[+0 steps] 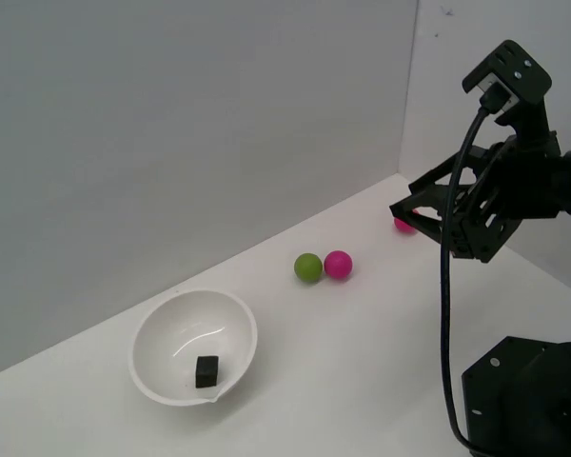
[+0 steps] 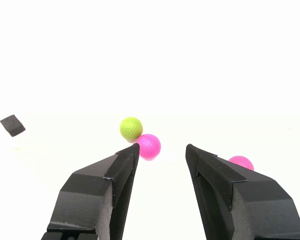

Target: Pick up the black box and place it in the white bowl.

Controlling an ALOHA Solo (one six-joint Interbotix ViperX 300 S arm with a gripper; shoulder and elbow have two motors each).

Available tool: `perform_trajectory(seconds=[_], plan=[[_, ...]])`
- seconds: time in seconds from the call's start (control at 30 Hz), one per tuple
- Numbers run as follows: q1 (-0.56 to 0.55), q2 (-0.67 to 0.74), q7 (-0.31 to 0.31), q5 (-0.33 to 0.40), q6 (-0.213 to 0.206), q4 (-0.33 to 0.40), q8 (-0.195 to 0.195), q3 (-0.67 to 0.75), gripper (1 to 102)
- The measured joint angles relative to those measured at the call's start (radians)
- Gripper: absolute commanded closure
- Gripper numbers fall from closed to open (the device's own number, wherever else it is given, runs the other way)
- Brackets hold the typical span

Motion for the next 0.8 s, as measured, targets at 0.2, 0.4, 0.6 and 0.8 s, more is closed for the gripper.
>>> perform_trajectory(seconds=[0.2,0.4,0.6,0.8], plan=[[0.031,0.075,-0.002,0.041,-0.002,0.044,0.000,0.074,52],[0.034,0.081,-0.002,0.043,-0.002,0.046,0.000,0.080,52],[0.058,0.081,-0.002,0.051,-0.002,0.049,0.000,0.081,52],[0.069,0.081,-0.002,0.051,-0.002,0.049,0.000,0.081,52]])
